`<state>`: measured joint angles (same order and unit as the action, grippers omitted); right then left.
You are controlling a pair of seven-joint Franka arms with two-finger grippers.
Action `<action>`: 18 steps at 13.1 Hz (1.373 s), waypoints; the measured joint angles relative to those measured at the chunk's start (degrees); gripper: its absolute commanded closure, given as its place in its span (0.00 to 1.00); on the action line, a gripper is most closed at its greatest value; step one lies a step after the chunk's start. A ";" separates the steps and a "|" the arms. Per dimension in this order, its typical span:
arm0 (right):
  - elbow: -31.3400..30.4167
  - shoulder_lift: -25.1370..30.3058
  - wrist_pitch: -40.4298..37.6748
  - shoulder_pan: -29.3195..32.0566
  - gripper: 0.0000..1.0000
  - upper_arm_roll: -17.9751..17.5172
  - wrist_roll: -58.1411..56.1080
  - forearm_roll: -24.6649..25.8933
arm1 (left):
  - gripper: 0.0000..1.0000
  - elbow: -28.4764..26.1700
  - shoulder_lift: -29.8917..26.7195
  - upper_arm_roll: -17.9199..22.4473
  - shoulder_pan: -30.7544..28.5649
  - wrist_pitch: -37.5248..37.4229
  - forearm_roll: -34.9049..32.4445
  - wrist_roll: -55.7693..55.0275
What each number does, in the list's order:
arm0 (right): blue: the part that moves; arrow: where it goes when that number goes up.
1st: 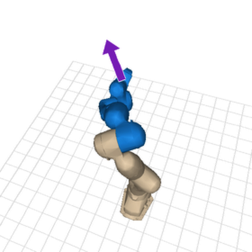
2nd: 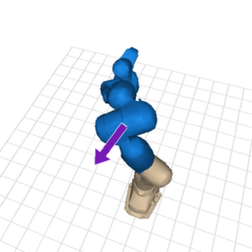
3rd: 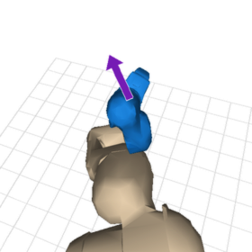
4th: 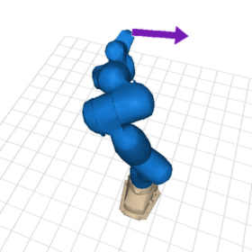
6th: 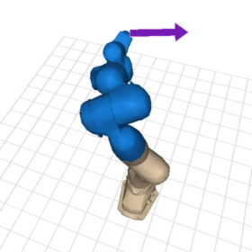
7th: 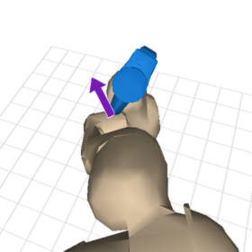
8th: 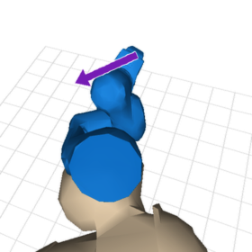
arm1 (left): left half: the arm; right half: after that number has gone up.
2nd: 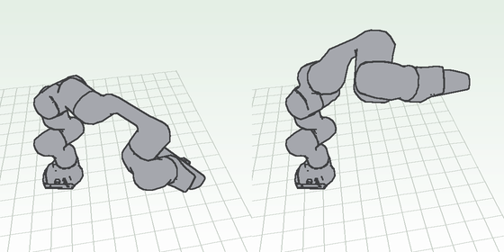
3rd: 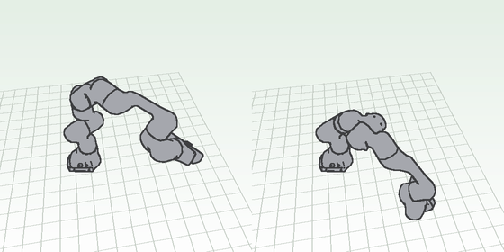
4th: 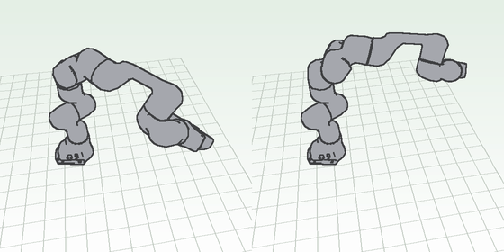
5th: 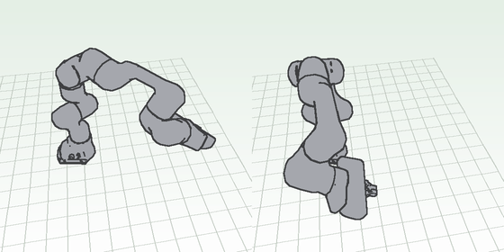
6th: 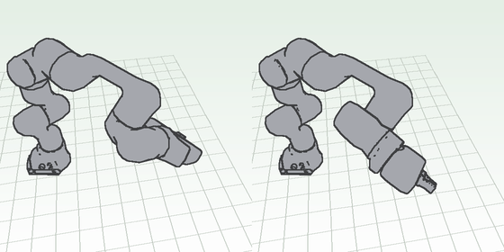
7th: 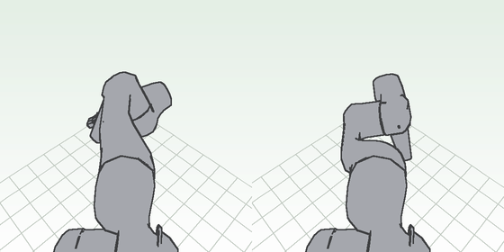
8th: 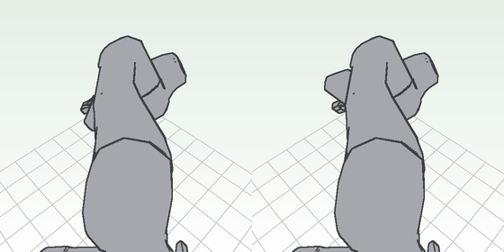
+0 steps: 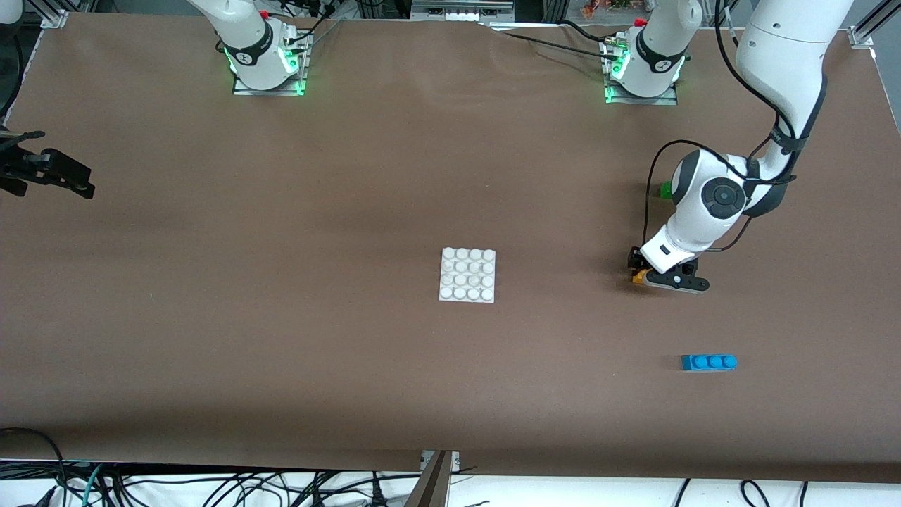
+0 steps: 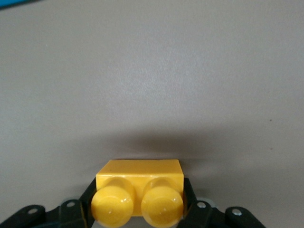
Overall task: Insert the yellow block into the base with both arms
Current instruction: 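Close the left gripper on the yellow brick and lift it, then carry the yellow brick over the white base plate with the left gripper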
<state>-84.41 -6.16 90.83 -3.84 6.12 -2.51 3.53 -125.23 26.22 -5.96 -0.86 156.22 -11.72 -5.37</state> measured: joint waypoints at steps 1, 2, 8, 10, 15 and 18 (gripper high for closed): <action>0.00 0.00 0.02 0.00 0.00 0.00 0.00 0.00 | 0.83 0.47 -0.16 0.00 0.00 0.00 0.00 0.00; 0.00 0.00 0.03 0.00 0.00 0.00 0.00 0.00 | 0.82 1.04 -0.55 -0.04 0.00 -0.36 0.00 0.00; 0.00 0.00 0.07 0.00 0.00 0.00 0.00 0.00 | 0.81 8.65 -5.62 -6.17 0.18 -17.81 -0.01 -0.38; 0.00 0.00 0.09 0.01 0.00 0.00 0.00 -0.01 | 0.82 14.95 -5.56 -9.78 1.15 -26.16 0.00 -3.12; 0.00 0.00 0.18 0.01 0.00 0.00 0.00 -0.01 | 0.83 26.28 -0.76 -11.30 11.31 -32.62 0.56 -17.99; 0.00 0.00 0.19 0.01 0.00 0.00 0.00 -0.01 | 0.83 32.38 5.29 -11.38 17.94 -32.59 0.57 -26.49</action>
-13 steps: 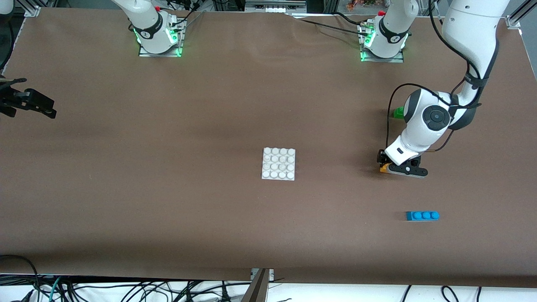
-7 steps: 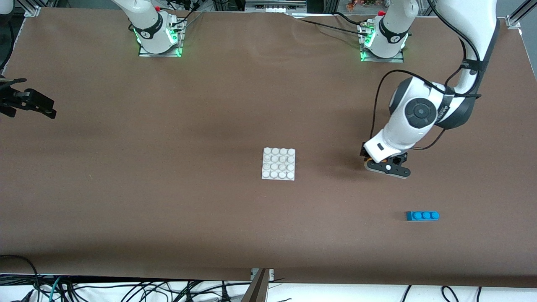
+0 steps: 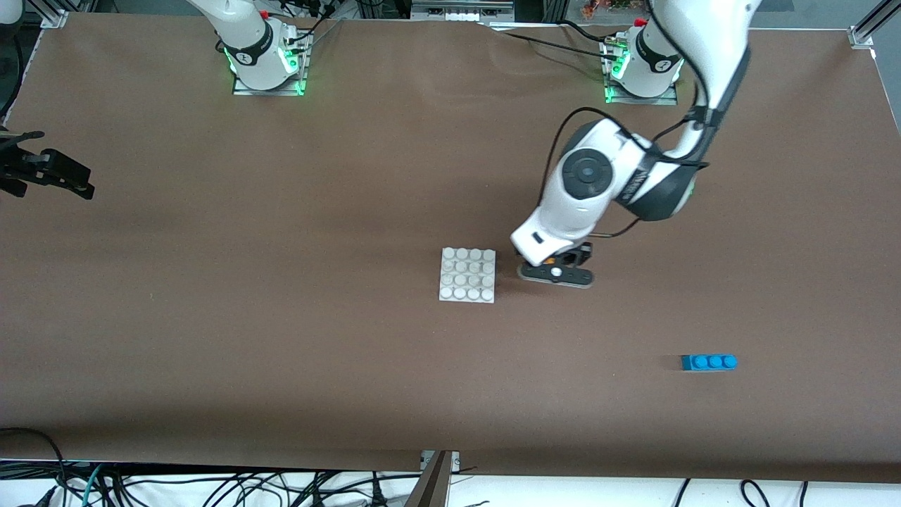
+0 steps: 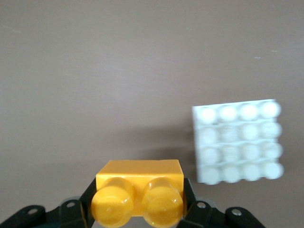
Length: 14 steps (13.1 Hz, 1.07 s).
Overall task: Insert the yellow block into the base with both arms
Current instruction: 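Carry the yellow brick over the white base plate with the left gripper, then lower and press the yellow brick onto the base plate studs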
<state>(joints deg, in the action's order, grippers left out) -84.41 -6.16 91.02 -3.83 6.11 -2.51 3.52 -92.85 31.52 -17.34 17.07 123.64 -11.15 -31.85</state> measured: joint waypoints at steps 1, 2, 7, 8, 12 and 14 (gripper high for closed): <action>0.00 0.00 0.00 0.01 0.00 0.01 0.00 0.00 | 0.83 2.28 2.38 0.00 2.09 0.01 0.00 -2.67; 0.00 -0.01 0.01 0.00 0.00 0.00 0.00 0.00 | 0.83 4.28 4.54 0.00 3.77 0.04 0.00 -4.78; 0.00 -0.01 0.02 0.01 0.00 0.00 0.00 -0.03 | 0.82 10.89 12.59 0.02 7.86 0.65 0.32 -7.28; 0.00 -0.01 0.02 0.01 0.00 0.00 0.00 -0.07 | 0.81 12.07 13.90 0.03 8.33 1.34 0.86 -7.29; 0.00 -0.01 0.03 0.01 0.00 0.00 0.00 -0.09 | 0.81 13.76 17.04 0.30 10.31 4.09 0.99 -7.27; 0.00 -0.01 0.03 0.03 0.00 0.01 0.00 -0.09 | 0.82 13.90 17.80 0.68 10.82 4.80 0.99 -7.27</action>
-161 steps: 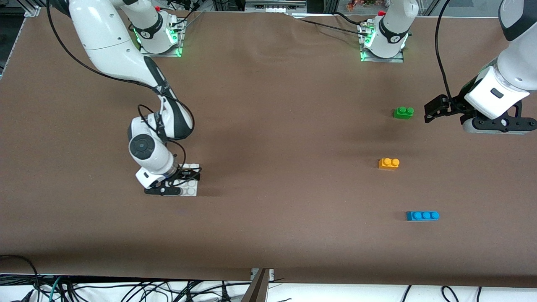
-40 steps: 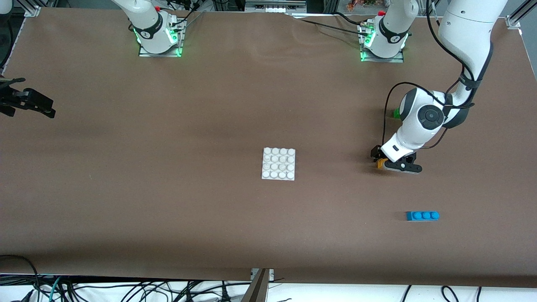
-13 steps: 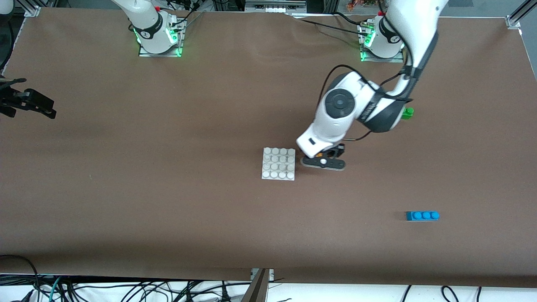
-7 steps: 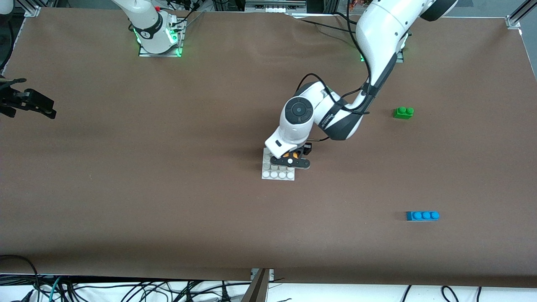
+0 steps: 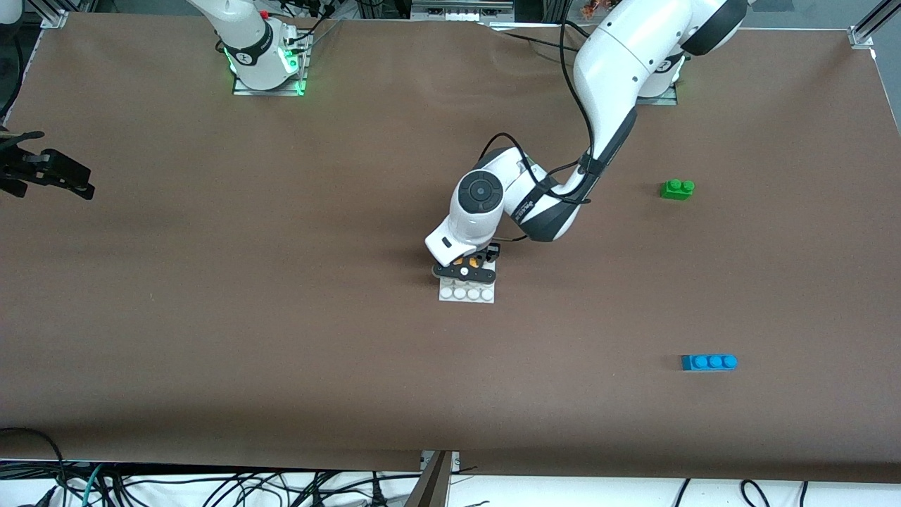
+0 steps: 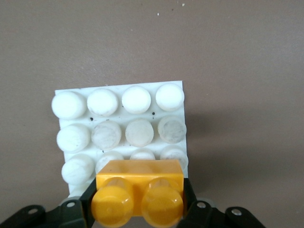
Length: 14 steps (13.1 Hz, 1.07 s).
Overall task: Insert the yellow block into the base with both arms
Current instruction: 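Lower and press the yellow brick onto the base plate studs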
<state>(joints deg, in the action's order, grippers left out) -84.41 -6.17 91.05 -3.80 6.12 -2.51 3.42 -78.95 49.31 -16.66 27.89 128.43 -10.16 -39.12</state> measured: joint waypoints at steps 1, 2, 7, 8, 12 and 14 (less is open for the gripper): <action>0.00 0.00 0.00 0.02 0.00 0.02 0.00 0.00 | 0.82 0.07 0.10 0.23 -0.01 0.02 0.00 0.05; 0.00 0.00 0.00 0.03 0.00 0.04 0.00 0.00 | 0.82 0.20 0.10 0.49 -0.01 0.02 -0.13 0.09; 0.00 0.00 0.04 0.04 0.00 0.04 0.00 0.00 | 0.82 0.52 0.17 0.88 0.23 -0.16 -1.53 0.19; 0.00 0.00 0.04 0.04 0.00 0.04 0.00 0.00 | 0.82 0.51 0.24 0.90 0.42 -0.26 -1.54 0.19; 0.00 -0.05 0.05 0.05 0.00 0.04 0.00 0.00 | 0.82 0.52 0.41 1.02 0.80 -0.68 -2.01 0.21; 0.00 -0.16 0.05 0.05 0.00 0.05 0.00 -0.01 | 0.82 0.51 0.43 1.10 0.86 -1.14 -3.35 0.23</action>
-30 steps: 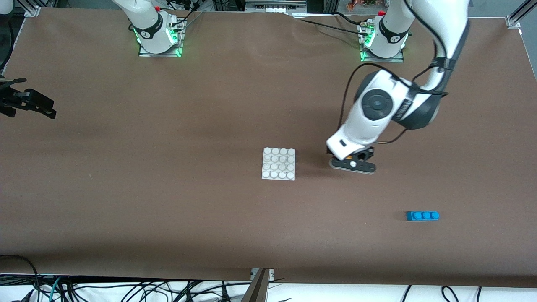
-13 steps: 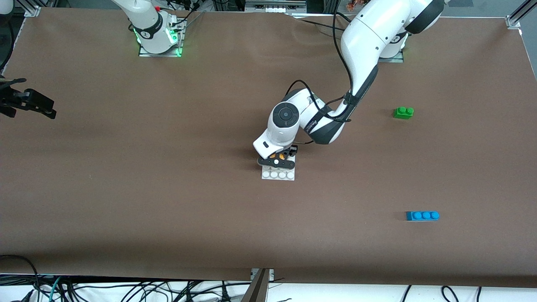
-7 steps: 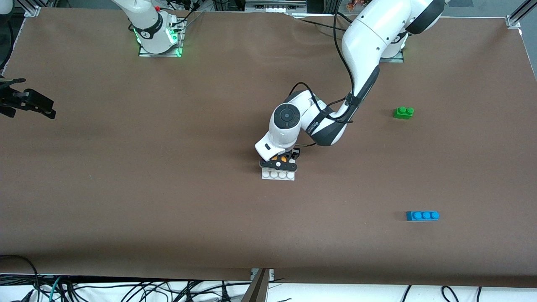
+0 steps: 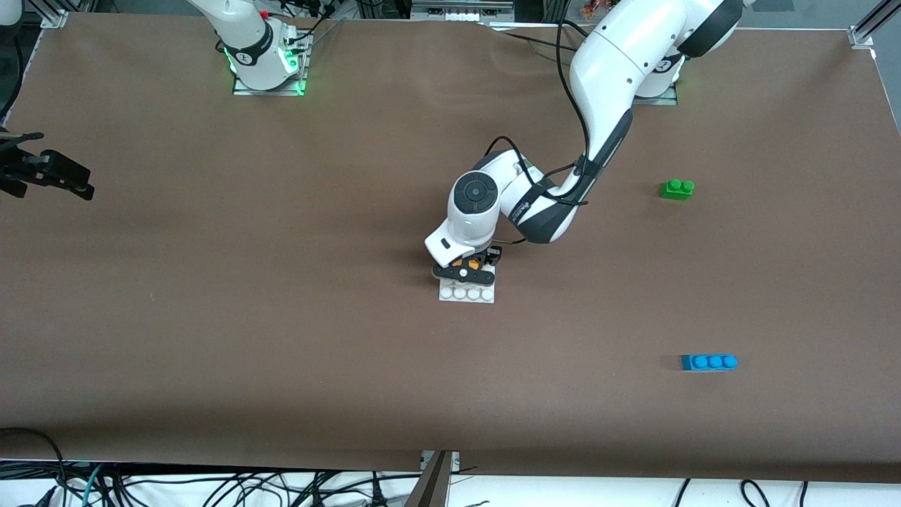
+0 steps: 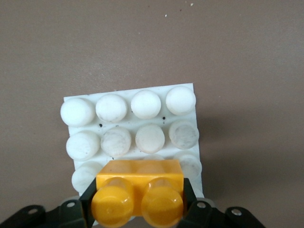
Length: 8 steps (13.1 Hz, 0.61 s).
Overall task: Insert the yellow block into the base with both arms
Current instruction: 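Lower and press the yellow brick onto the base plate studs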
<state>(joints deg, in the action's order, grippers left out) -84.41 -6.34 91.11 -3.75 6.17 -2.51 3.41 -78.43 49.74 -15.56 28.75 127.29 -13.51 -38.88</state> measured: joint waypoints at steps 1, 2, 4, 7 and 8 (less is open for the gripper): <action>0.00 -0.03 0.00 0.00 0.00 0.00 0.00 0.00 | 0.82 -0.05 0.11 0.09 0.02 -0.39 -0.75 0.00; 0.00 -0.04 0.00 0.00 0.00 0.01 0.00 -0.01 | 0.82 -0.03 0.15 0.10 0.05 -0.35 -1.01 0.00; 0.00 -0.05 0.00 0.00 0.00 0.01 0.00 -0.02 | 0.82 -0.03 0.15 0.13 0.13 -0.35 -1.15 0.00; 0.00 -0.05 0.00 0.01 0.00 0.02 0.00 -0.06 | 0.78 -0.02 0.15 0.13 0.13 -0.35 -1.15 0.00; 0.00 -0.05 0.00 0.01 0.00 0.02 0.00 -0.07 | 0.78 -0.02 0.15 0.14 0.14 -0.35 -1.15 0.00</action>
<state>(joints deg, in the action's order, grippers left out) -84.41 -6.38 91.11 -3.75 6.19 -2.51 3.35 -78.46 49.89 -15.43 28.89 126.94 -14.66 -38.89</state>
